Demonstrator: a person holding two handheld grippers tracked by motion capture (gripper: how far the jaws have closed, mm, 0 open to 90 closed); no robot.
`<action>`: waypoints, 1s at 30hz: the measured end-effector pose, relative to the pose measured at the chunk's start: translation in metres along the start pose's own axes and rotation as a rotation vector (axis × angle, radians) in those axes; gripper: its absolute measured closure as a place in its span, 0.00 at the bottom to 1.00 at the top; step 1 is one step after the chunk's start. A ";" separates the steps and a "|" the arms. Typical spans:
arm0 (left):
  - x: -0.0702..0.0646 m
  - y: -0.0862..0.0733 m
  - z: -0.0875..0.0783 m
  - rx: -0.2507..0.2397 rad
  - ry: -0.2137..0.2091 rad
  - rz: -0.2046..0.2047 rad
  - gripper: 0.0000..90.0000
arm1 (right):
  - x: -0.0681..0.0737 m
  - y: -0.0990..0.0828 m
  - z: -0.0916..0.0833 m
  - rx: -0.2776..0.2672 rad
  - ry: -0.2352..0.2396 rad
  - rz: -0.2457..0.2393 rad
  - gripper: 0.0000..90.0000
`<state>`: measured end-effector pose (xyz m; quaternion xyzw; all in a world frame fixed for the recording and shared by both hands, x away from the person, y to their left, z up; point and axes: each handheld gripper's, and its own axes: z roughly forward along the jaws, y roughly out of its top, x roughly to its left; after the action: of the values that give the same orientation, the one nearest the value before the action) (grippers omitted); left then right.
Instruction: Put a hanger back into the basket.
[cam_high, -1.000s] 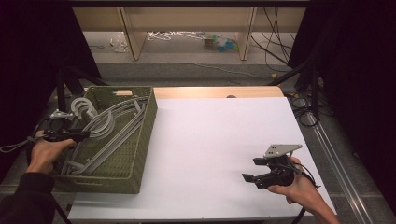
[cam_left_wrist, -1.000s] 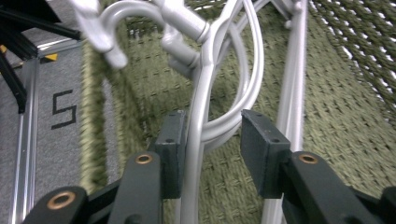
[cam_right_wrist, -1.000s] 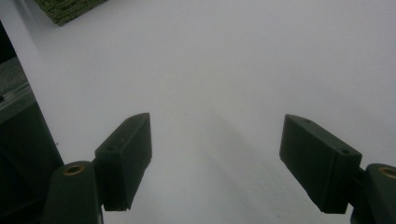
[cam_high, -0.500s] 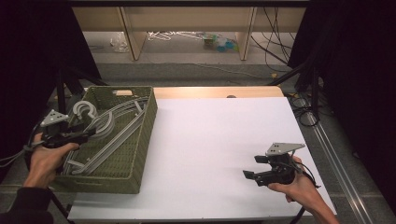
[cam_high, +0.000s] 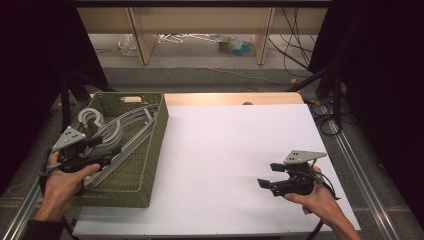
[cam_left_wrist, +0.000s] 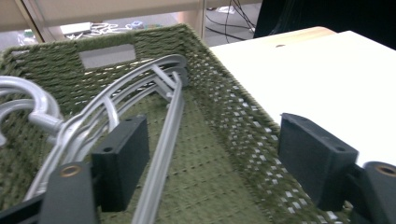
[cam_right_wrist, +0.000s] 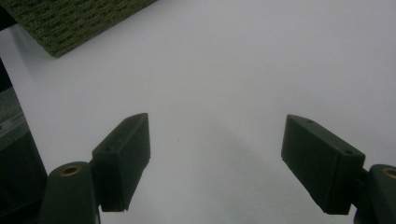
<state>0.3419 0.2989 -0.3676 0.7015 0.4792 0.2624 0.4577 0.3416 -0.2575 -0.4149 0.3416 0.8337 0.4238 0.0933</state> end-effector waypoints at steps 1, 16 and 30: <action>-0.005 -0.001 0.000 -0.004 0.001 0.002 0.25 | 0.000 0.000 0.000 0.000 0.000 0.000 0.27; -0.087 -0.030 -0.013 0.018 -0.084 0.126 0.24 | 0.005 -0.002 -0.003 -0.025 0.000 0.021 0.26; -0.130 -0.069 -0.019 0.005 -0.133 0.132 0.25 | 0.021 -0.016 -0.011 -0.085 0.003 0.059 0.25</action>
<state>0.2447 0.1964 -0.4121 0.7485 0.4010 0.2438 0.4684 0.3133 -0.2580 -0.4173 0.3610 0.8046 0.4621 0.0939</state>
